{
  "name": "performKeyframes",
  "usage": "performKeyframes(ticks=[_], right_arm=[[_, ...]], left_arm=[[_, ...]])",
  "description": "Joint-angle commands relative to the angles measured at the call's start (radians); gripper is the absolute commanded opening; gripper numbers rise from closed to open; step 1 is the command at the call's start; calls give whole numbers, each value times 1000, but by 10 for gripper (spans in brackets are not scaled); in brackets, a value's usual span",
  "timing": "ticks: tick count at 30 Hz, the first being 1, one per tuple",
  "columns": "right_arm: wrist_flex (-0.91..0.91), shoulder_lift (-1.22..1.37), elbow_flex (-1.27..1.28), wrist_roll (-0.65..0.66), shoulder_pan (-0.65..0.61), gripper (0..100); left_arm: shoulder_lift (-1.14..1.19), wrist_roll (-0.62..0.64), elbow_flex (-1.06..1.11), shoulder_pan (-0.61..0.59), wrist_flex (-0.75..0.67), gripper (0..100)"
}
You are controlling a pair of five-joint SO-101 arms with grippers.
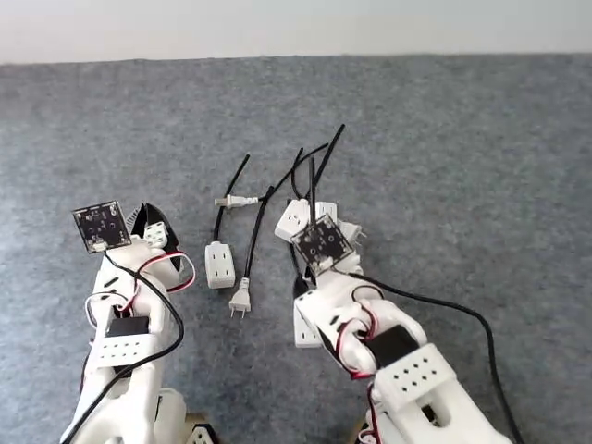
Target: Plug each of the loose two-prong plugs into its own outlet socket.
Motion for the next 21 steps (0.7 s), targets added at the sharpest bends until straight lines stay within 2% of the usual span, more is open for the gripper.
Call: performKeyframes(ticks=[1,10,21], right_arm=[[68,-84,52,52,1,8],[162,-315,130,77,1,8],[340,-526,184,170,-36,8]], left_arm=[[-17,-11,-7,3,-26,16],[-17,-9,-7,3,-26,16],[-17,-11,-5,2,-25,16]])
